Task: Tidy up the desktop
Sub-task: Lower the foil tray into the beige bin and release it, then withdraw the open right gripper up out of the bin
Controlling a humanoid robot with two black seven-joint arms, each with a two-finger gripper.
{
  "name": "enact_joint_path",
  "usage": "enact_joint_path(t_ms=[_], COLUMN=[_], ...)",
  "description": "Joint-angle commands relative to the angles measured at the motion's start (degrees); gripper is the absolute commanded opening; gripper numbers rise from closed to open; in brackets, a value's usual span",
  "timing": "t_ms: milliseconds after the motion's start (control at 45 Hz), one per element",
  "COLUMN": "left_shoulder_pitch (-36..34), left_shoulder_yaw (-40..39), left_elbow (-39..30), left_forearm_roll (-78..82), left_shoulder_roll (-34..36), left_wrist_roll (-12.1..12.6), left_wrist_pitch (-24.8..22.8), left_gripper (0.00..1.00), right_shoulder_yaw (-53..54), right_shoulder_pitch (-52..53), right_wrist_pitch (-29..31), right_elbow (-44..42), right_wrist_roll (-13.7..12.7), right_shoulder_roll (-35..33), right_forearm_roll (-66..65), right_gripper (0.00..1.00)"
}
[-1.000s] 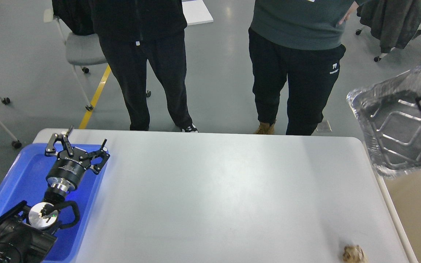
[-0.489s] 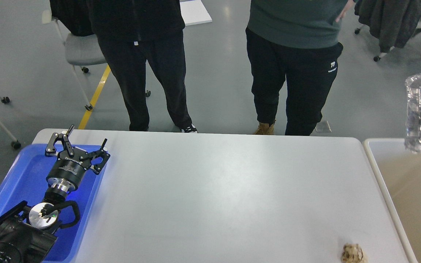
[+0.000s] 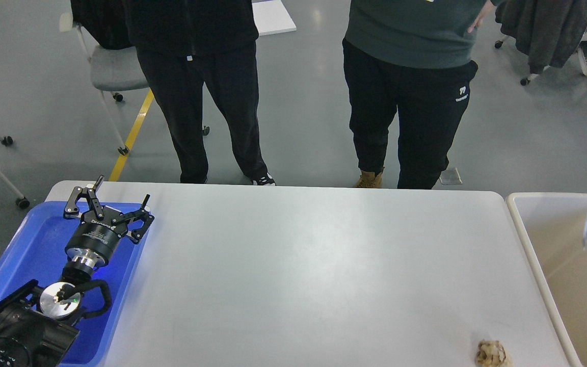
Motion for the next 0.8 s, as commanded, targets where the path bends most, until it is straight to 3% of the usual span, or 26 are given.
enact_joint_path(t_ms=[0,489,511,533,556,622,644,667,778], left_shoulder_pitch=[0.0,0.0,0.0,0.0,0.0,0.0,0.0,0.0,0.0], left_shoulder_yaw=[-0.04,-0.04,-0.04,-0.04,-0.04,-0.04,-0.04,-0.04,-0.04], left_elbow=[0.0,0.0,0.0,0.0,0.0,0.0,0.0,0.0,0.0], left_forearm_roll=[0.0,0.0,0.0,0.0,0.0,0.0,0.0,0.0,0.0], left_shoulder_roll=[-0.01,-0.01,-0.01,-0.01,-0.01,-0.01,-0.01,-0.01,-0.01], left_wrist_roll=[0.0,0.0,0.0,0.0,0.0,0.0,0.0,0.0,0.0], left_wrist_pitch=[0.0,0.0,0.0,0.0,0.0,0.0,0.0,0.0,0.0], left_gripper=[1.0,1.0,1.0,1.0,1.0,1.0,1.0,1.0,1.0], right_shoulder_yaw=[1.86,3.0,3.35,4.05,4.75,7.12,7.83,8.36,9.68], right_shoulder_pitch=[-9.82,-12.37,-12.37,-12.37,-12.46,-12.54,-12.46,-12.54,-12.46], right_wrist_pitch=[-2.93,-3.37,-3.37,-3.37,-3.28,-2.67,-2.49,-2.4,-2.23], right_elbow=[-5.03,-4.95,-4.86,-4.86,-4.77,-4.77,-4.77,-4.77,-4.77], right_wrist_roll=[-0.05,-0.23,-0.23,-0.23,-0.23,-0.23,-0.23,-0.23,-0.23], right_shoulder_roll=[2.98,9.13,9.22,9.31,9.31,9.31,9.22,9.22,8.61], right_forearm_roll=[3.29,8.04,8.12,8.21,8.47,9.18,9.18,9.18,9.18], right_gripper=[0.0,0.02,0.17,0.44,0.56,0.69,0.8,0.98,1.0])
